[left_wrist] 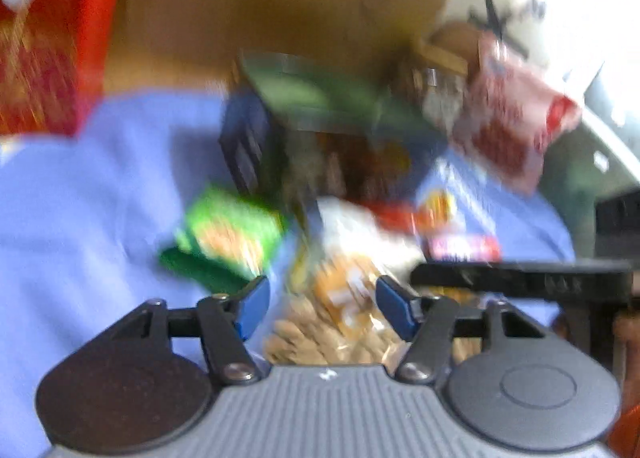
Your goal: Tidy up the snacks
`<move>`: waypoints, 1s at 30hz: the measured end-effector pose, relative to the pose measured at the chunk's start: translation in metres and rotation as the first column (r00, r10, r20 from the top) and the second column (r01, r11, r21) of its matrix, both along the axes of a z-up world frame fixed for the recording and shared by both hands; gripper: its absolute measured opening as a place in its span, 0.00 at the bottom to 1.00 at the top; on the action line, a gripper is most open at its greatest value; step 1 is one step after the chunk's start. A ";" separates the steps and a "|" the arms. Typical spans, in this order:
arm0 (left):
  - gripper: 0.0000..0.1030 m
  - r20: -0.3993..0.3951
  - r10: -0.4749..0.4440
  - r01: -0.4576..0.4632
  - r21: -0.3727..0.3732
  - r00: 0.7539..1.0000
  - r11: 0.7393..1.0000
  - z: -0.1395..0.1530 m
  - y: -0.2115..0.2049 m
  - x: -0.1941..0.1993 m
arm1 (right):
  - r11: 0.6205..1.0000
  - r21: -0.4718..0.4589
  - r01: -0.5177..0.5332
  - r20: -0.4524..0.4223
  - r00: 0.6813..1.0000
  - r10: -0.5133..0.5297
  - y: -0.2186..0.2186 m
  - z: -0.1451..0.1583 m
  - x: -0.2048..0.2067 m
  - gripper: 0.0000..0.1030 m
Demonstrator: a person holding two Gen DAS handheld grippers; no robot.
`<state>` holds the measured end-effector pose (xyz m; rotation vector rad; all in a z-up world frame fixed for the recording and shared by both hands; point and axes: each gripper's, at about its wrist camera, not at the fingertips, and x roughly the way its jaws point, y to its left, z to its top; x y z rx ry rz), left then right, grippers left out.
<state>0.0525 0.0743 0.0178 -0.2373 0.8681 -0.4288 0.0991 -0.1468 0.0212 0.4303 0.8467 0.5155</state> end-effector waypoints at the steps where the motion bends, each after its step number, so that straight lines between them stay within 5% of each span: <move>1: 0.53 -0.016 -0.033 0.033 -0.002 0.999 0.999 -0.004 -0.002 -0.007 | 1.000 0.005 0.012 -0.041 0.999 -0.012 0.005 -0.007 -0.002 0.34; 4: 0.50 -0.012 -0.119 0.120 0.036 0.993 0.992 -0.007 -0.007 -0.036 | 0.998 0.020 -0.056 -0.069 0.996 0.057 0.019 -0.010 -0.036 0.30; 6: 0.56 -0.004 -0.104 0.104 0.029 0.995 0.994 0.000 -0.001 -0.045 | 0.991 -0.050 -0.128 -0.034 0.991 0.126 0.027 -0.005 -0.063 0.30; 8: 0.61 0.037 -0.068 0.068 0.004 0.997 0.998 0.012 0.012 -0.044 | 0.992 -0.021 -0.122 -0.020 0.992 0.122 0.020 -0.002 -0.073 0.30; 10: 0.63 0.067 -0.026 0.028 -0.027 0.997 0.999 0.022 0.019 -0.034 | 0.998 -0.005 -0.069 -0.001 0.998 0.069 0.011 0.000 -0.072 0.30; 14: 0.64 0.040 0.005 -0.001 -0.116 0.999 0.993 0.024 0.018 0.001 | 0.991 -0.130 -0.035 0.080 0.996 0.046 0.016 0.007 -0.066 0.32; 22: 0.59 -0.003 -0.035 0.035 -0.035 0.999 0.999 -0.004 -0.015 0.055 | 0.976 -0.215 -0.026 0.128 0.990 0.054 0.036 -0.007 -0.041 0.38; 25: 0.50 0.004 -0.034 0.035 -0.043 0.999 0.998 0.002 -0.015 0.041 | 0.978 -0.209 -0.026 0.136 0.989 0.055 0.036 -0.007 -0.039 0.26; 30: 0.48 0.067 -0.003 0.009 -0.087 0.998 0.996 0.024 0.004 -0.004 | 0.982 -0.180 -0.055 0.181 0.980 0.088 0.038 0.011 -0.071 0.24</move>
